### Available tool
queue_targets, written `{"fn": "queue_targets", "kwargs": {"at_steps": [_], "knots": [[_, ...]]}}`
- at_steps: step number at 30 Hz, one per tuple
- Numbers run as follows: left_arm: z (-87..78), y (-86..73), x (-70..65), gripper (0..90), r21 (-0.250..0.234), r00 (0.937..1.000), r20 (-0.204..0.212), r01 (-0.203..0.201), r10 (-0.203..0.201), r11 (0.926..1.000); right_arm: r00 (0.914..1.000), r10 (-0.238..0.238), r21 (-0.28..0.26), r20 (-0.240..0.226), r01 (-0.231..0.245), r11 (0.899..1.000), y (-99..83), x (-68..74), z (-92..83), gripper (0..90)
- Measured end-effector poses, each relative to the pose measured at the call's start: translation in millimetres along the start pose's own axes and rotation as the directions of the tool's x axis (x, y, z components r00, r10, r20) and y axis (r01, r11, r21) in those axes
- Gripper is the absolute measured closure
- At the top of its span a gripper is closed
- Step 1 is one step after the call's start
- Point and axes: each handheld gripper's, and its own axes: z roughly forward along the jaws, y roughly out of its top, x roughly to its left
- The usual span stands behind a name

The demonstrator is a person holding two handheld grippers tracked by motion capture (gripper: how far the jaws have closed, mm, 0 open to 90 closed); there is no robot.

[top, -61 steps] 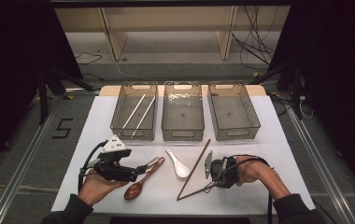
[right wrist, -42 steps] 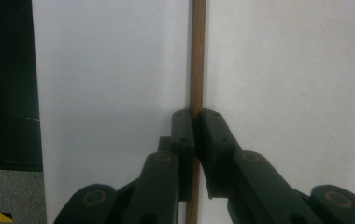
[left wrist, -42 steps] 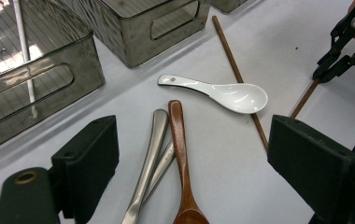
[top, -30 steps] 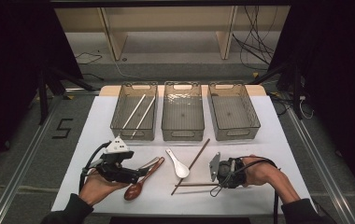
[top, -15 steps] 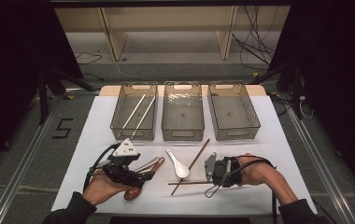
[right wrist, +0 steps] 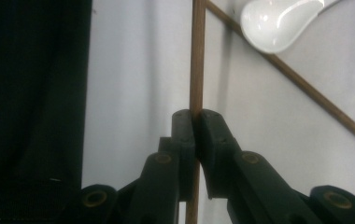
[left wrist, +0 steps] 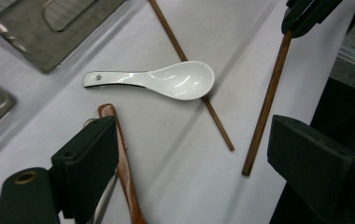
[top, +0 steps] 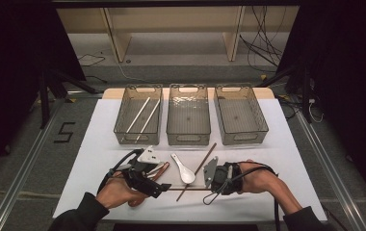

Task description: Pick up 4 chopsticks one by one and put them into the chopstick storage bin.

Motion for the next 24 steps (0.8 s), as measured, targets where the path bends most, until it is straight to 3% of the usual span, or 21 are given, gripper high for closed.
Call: {"fn": "queue_targets", "kwargs": {"at_steps": [4,7,12,19,22,24], "knots": [[5.4,10.4,-4.9,17.8,0.043,0.9984,0.037,-0.044,0.043,0.9981,0.9998,-0.019,0.002,-0.005,0.019,1.000,6.4,2.2,-0.9,85.2],[13.4,15.7,-11.0,17.7,0.086,0.9938,0.075,-0.088,0.082,0.9924,0.9996,-0.030,0.012,0.001,0.030,0.999,9.8,2.5,-0.2,85.2],[23.7,21.2,-19.0,19.6,0.122,0.9863,0.092,-0.148,0.137,0.9814,0.9988,-0.047,0.014,0.012,0.047,0.999,14.2,4.1,0.3,85.2],[29.3,20.0,-23.5,36.5,0.126,0.9691,0.150,-0.215,0.196,0.9683,0.9976,-0.065,0.008,0.022,0.065,0.998,16.7,5.5,-0.1,85.2],[32.2,19.1,-24.9,43.8,0.144,0.9651,0.159,-0.231,0.208,0.9621,0.9975,-0.065,0.004,0.029,0.065,0.998,17.2,5.6,-0.8,85.2],[33.7,18.7,-24.6,47.2,0.147,0.9644,0.165,-0.231,0.207,0.9618,0.9972,-0.068,-0.003,0.033,0.068,0.998,17.4,5.9,-0.9,85.2]]}}
